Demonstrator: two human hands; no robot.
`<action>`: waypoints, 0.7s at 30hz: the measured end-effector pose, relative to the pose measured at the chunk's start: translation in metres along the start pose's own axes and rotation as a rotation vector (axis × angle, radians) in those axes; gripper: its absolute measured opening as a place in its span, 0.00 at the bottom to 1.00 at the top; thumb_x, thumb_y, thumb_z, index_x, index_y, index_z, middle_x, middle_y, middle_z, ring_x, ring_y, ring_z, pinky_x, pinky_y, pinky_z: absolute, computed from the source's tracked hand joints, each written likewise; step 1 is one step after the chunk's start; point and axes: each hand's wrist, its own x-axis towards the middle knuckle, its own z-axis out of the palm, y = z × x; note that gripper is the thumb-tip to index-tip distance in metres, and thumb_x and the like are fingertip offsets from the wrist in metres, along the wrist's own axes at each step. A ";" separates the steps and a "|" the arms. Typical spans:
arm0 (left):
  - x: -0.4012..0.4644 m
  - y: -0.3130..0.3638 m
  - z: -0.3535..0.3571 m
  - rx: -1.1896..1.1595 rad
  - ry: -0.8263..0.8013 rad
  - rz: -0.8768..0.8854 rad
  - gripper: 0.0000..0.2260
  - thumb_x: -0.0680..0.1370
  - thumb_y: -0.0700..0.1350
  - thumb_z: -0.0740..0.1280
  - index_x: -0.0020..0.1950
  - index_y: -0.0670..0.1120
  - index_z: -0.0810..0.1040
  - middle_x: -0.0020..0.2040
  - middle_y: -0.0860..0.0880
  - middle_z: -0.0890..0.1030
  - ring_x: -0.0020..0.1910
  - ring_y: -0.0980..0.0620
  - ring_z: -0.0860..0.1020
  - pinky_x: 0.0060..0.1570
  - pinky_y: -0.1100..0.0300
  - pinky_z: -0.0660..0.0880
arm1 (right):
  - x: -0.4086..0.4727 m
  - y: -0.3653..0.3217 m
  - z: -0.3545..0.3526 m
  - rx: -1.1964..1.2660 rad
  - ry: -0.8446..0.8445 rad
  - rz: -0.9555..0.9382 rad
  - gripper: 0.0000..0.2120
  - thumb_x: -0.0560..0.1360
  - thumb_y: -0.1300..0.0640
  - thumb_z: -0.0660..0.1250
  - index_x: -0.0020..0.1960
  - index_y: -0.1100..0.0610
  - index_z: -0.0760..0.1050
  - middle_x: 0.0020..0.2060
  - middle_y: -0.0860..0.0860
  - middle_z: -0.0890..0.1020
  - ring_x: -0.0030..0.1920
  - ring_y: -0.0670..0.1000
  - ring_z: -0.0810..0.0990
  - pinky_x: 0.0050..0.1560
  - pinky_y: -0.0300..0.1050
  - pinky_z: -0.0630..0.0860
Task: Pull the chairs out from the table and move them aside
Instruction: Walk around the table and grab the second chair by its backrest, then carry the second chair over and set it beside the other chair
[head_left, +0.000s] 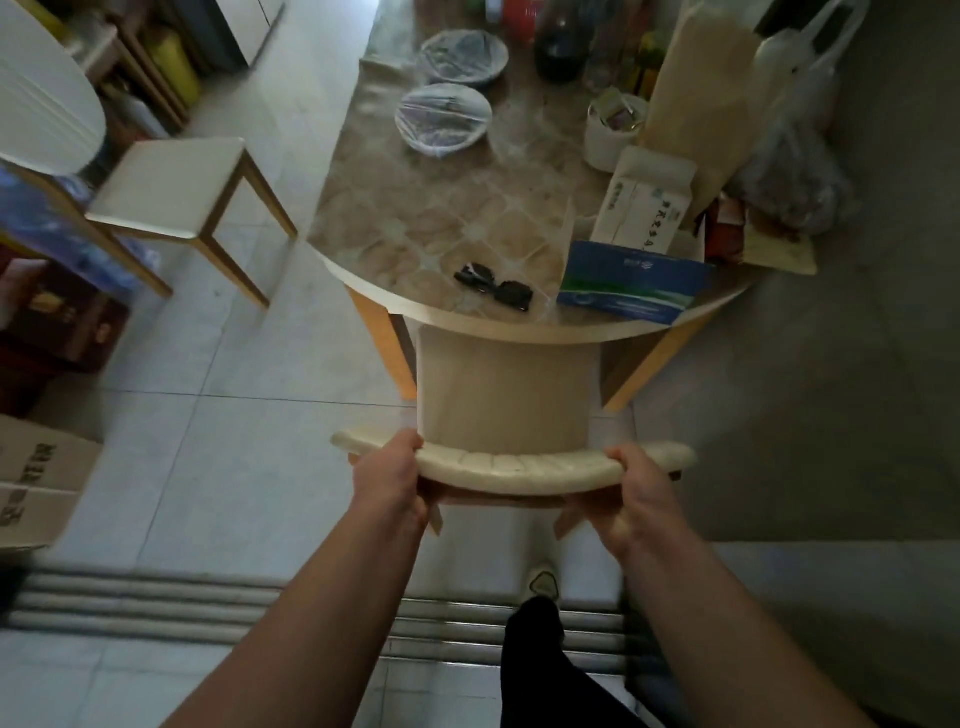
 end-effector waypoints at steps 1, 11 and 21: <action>-0.007 -0.001 -0.018 -0.013 -0.012 0.001 0.11 0.77 0.36 0.66 0.57 0.35 0.71 0.56 0.34 0.77 0.52 0.36 0.81 0.48 0.35 0.82 | -0.018 0.013 -0.002 0.007 0.004 -0.005 0.08 0.77 0.63 0.62 0.55 0.63 0.68 0.48 0.62 0.75 0.47 0.62 0.78 0.24 0.57 0.81; -0.045 0.018 -0.243 -0.042 -0.130 -0.038 0.23 0.79 0.37 0.65 0.72 0.38 0.62 0.59 0.32 0.72 0.44 0.34 0.78 0.21 0.43 0.79 | -0.187 0.193 0.010 0.026 -0.028 -0.096 0.06 0.79 0.62 0.59 0.48 0.63 0.64 0.49 0.67 0.75 0.55 0.69 0.79 0.44 0.74 0.80; -0.039 0.093 -0.402 -0.109 -0.094 0.058 0.27 0.75 0.35 0.65 0.75 0.36 0.66 0.52 0.31 0.74 0.41 0.35 0.80 0.33 0.40 0.82 | -0.250 0.311 0.094 -0.074 -0.061 -0.038 0.06 0.79 0.63 0.62 0.55 0.62 0.67 0.52 0.66 0.73 0.55 0.67 0.75 0.45 0.69 0.78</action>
